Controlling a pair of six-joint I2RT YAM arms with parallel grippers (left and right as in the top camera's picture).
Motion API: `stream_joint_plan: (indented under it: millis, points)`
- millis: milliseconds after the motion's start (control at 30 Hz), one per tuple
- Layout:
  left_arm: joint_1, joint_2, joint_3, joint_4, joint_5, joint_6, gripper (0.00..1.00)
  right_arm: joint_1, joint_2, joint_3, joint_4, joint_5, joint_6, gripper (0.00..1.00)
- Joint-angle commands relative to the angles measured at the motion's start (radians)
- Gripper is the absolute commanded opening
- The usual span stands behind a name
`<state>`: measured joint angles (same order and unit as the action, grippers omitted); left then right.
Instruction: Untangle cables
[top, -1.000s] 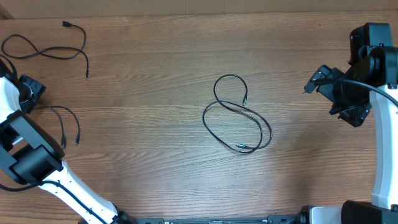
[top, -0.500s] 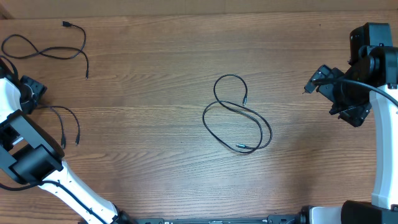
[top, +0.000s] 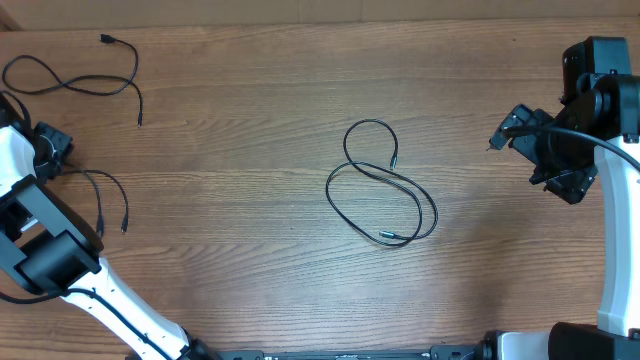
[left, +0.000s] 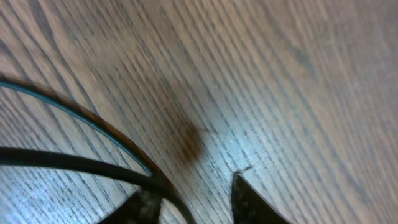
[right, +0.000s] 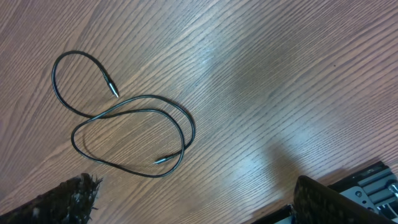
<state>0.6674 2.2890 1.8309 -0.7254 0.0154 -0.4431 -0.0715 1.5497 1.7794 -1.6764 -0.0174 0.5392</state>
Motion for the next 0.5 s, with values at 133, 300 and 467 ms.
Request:
stream_joint_plan:
  millis: [133,300,467]
  points:
    - [-0.011,0.043,-0.016,0.000,-0.003,0.003,0.04,-0.003,0.003,0.006,0.003,0.013,0.004,1.00]
    - [-0.005,0.027,-0.014,-0.008,0.150,0.013,0.04,-0.003,0.003,0.006,0.003,0.013,0.003,1.00]
    - [-0.003,-0.041,-0.014,-0.072,0.248,-0.066,0.04,-0.003,0.003,0.006,0.003,0.013,0.003,1.00]
